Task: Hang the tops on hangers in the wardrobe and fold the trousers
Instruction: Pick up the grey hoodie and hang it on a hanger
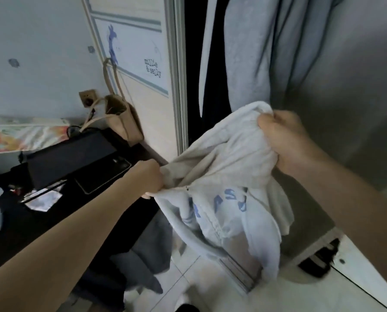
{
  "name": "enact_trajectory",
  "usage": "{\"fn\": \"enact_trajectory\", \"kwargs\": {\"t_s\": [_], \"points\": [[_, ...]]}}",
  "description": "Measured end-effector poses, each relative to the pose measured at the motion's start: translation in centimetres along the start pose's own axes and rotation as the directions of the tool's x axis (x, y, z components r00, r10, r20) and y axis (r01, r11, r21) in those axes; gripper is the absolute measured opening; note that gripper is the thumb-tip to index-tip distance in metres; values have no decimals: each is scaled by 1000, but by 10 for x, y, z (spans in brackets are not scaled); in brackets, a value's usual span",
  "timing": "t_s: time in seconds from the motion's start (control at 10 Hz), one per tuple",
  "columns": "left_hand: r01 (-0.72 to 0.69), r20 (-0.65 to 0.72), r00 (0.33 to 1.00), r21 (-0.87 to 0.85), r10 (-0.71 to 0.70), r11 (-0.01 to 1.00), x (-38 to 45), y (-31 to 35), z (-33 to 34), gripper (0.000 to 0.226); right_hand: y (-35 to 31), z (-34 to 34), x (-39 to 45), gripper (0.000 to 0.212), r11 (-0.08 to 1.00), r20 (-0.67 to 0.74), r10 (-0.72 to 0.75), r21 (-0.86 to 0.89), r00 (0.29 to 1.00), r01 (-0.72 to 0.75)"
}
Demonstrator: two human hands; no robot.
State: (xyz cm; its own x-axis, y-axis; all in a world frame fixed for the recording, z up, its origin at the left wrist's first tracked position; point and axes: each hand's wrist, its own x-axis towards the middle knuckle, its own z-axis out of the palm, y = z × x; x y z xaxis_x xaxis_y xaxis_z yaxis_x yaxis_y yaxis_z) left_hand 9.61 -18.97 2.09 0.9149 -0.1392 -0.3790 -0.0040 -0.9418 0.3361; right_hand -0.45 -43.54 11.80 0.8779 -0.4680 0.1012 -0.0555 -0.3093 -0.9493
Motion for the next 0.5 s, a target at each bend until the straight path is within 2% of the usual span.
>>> {"fn": "enact_trajectory", "kwargs": {"t_s": [0.1, 0.2, 0.3, 0.4, 0.5], "points": [[-96, 117, 988, -35, 100, 995, 43, 19, -19, 29, -8, -13, 31, 20, 999, -84, -45, 0, 995, 45], [135, 220, 953, -923, 206, 361, 88, 45, -57, 18, -6, -25, 74, 22, 995, -135, 37, -86, 990, -48], [138, 188, 922, -977, 339, 164, 117, 82, -101, 30, 1, -25, 117, 23, 980, -170, 114, -145, 979, -139], [168, 238, 885, -965, 400, 203, 136, 120, -130, 29, 15, -22, 152, 22, 953, -244, 114, -246, 963, -176], [162, 238, 885, -963, 401, 214, 152, 147, -143, 28, 30, -25, 178, 21, 903, -280, 61, -392, 958, -172]]}}
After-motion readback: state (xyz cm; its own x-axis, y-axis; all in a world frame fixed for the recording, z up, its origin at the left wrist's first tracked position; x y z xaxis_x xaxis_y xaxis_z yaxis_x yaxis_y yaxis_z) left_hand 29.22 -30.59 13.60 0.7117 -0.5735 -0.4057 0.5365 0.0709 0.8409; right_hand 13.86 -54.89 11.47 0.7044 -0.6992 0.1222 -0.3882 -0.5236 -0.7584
